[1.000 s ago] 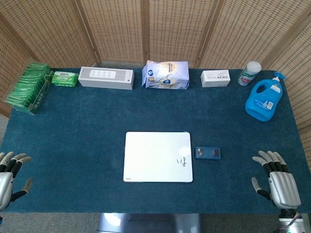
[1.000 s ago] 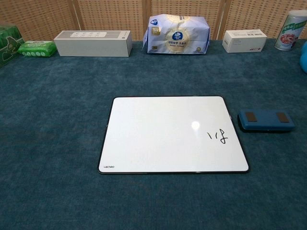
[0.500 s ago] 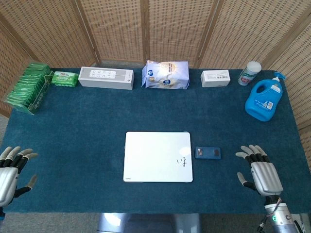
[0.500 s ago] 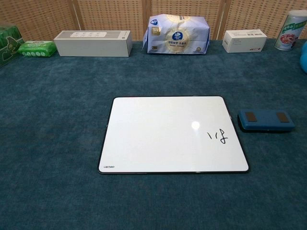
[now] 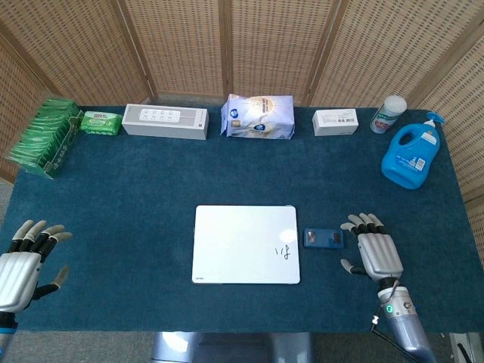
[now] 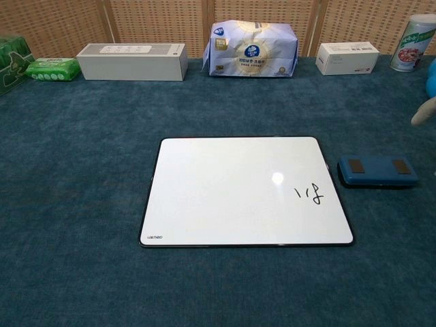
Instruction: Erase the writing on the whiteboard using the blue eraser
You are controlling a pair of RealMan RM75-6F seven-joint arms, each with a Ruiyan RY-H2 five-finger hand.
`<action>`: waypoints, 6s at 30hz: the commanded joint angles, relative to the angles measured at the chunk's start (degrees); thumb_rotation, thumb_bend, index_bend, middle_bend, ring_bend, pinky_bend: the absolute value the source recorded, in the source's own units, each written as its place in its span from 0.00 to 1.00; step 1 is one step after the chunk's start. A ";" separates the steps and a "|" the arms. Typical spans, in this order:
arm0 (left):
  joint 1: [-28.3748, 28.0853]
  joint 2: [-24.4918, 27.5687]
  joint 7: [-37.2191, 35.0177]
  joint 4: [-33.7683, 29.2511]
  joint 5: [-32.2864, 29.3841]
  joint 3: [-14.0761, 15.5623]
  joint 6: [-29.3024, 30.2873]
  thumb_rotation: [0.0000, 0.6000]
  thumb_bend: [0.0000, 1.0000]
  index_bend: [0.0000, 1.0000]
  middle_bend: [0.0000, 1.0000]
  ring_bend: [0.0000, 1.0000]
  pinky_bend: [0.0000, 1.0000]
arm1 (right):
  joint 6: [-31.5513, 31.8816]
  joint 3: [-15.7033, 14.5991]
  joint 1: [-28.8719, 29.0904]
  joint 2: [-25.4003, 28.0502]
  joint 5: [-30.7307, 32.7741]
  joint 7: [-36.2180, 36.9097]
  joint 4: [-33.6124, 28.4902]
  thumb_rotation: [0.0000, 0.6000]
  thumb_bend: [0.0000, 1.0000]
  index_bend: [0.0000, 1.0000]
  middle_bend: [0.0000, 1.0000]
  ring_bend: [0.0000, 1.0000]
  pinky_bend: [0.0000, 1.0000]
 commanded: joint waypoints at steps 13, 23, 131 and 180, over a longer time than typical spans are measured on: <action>-1.46 -0.71 0.70 -0.24 -1.27 -0.27 -1.72 1.00 0.43 0.26 0.22 0.12 0.00 | -3.93 1.62 6.21 -4.39 9.28 -3.47 3.79 0.94 0.16 0.35 0.16 0.00 0.12; -1.93 0.14 -0.18 -0.19 -0.66 -1.43 -0.09 1.00 0.43 0.26 0.22 0.12 0.00 | -5.06 1.35 9.45 -6.89 13.62 -5.10 6.74 0.94 0.16 0.35 0.16 0.00 0.12; -1.41 0.93 -1.11 0.48 -1.72 -1.25 2.24 1.00 0.43 0.26 0.21 0.09 0.00 | -8.40 -3.30 21.57 -11.62 15.45 -3.68 1.49 1.00 0.23 0.72 0.28 0.03 0.02; -1.04 1.29 -0.65 -0.14 -1.23 -1.30 2.89 1.00 0.43 0.26 0.21 0.09 0.00 | -12.95 -4.48 19.80 -17.34 1.95 9.42 17.75 1.00 0.22 0.73 0.12 0.00 0.00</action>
